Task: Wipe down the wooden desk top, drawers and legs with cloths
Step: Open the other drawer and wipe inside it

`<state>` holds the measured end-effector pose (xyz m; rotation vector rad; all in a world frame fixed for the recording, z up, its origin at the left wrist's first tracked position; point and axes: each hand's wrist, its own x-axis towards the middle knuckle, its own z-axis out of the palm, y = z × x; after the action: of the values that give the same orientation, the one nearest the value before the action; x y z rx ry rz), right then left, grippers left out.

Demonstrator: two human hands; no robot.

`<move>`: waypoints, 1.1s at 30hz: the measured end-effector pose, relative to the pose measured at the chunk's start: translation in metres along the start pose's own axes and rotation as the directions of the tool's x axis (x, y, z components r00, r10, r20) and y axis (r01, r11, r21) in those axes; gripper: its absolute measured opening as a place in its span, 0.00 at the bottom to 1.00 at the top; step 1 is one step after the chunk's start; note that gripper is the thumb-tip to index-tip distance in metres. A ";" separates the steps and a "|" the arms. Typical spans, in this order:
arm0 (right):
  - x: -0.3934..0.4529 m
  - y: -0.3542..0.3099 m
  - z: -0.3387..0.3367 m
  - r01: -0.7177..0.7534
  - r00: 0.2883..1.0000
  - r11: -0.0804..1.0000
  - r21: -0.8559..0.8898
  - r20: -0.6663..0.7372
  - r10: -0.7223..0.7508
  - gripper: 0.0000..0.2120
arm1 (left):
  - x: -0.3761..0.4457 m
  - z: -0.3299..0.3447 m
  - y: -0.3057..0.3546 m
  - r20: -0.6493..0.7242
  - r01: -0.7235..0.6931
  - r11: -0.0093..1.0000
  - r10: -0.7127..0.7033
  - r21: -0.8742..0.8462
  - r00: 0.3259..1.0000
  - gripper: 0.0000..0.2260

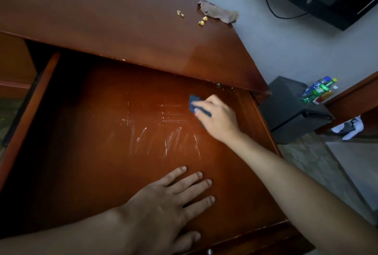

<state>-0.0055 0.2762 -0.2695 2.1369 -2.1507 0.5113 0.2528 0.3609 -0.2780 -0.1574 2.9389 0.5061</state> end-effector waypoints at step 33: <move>-0.105 -0.038 -0.027 0.243 0.960 0.958 0.148 0.106 -0.260 0.15 | -0.042 -0.014 -0.006 -0.088 0.051 0.985 -0.037 0.164 0.995 0.29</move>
<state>0.0303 0.3858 -0.2664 2.5331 -1.9063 0.5255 0.2926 0.3541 -0.2599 -0.2280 3.0349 0.2515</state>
